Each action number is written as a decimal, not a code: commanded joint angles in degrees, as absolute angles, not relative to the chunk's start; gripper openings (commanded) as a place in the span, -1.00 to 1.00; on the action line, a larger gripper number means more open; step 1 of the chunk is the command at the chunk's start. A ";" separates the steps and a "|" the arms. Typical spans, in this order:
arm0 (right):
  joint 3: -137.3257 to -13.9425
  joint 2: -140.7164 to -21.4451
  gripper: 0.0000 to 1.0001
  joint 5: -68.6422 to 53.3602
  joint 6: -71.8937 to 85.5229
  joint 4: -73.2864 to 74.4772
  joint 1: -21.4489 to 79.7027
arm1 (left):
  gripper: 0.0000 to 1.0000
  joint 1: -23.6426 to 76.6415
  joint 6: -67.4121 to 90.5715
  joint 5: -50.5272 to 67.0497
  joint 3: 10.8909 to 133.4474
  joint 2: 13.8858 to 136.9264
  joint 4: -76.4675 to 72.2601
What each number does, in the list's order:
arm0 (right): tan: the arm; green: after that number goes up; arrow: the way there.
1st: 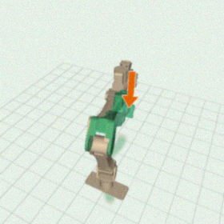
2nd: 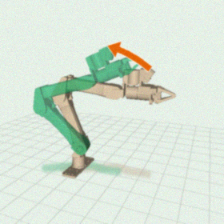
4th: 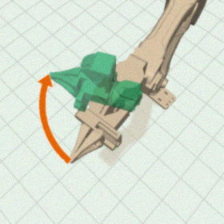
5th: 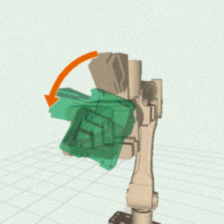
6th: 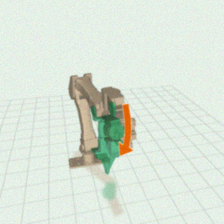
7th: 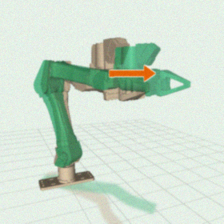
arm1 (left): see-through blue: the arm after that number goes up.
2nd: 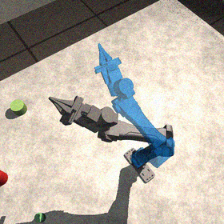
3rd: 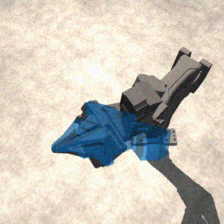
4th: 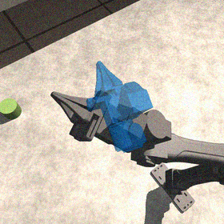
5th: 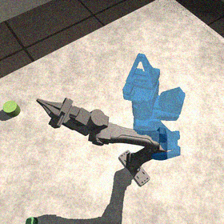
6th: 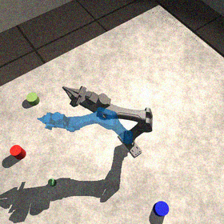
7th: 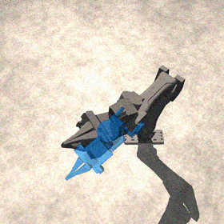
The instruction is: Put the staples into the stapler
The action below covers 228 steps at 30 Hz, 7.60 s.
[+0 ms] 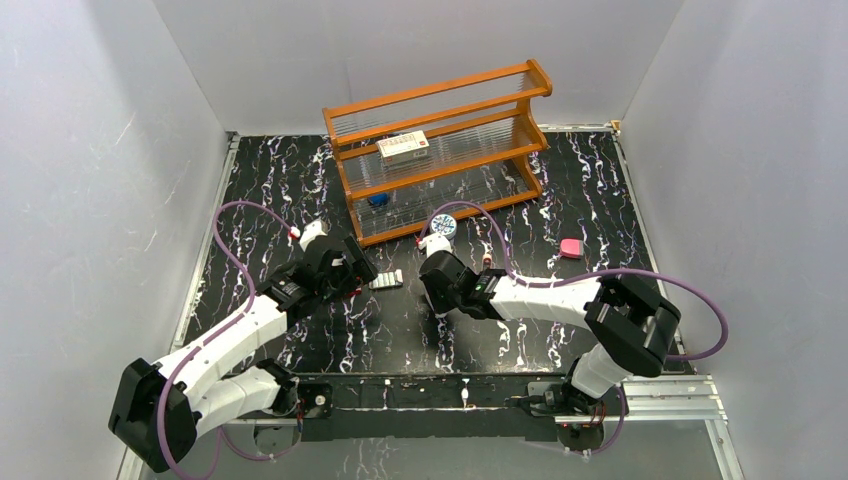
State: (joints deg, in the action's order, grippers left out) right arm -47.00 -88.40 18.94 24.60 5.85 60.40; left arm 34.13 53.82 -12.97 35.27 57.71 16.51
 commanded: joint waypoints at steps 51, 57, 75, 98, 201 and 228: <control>-49.54 -89.30 -0.32 15.11 22.33 2.92 60.01 | 0.79 34.01 54.69 -13.62 33.84 57.37 16.17; -47.82 -87.81 -0.32 14.41 24.08 4.26 60.03 | 0.79 34.01 54.76 -13.54 33.74 57.83 15.67; -61.43 -88.45 -0.17 13.45 21.51 9.40 60.07 | 0.75 34.01 55.10 -16.06 34.85 56.77 17.76; -90.13 -116.05 -0.37 11.83 27.29 27.75 60.15 | 0.46 34.01 62.16 -17.29 26.73 49.12 21.97; -85.93 -112.06 -0.44 12.77 33.84 24.14 57.22 | 0.47 34.01 61.19 -17.09 24.76 51.02 20.50; -78.01 -110.20 -0.41 10.04 35.00 31.49 66.27 | 0.48 34.01 60.91 -18.11 25.72 49.70 22.19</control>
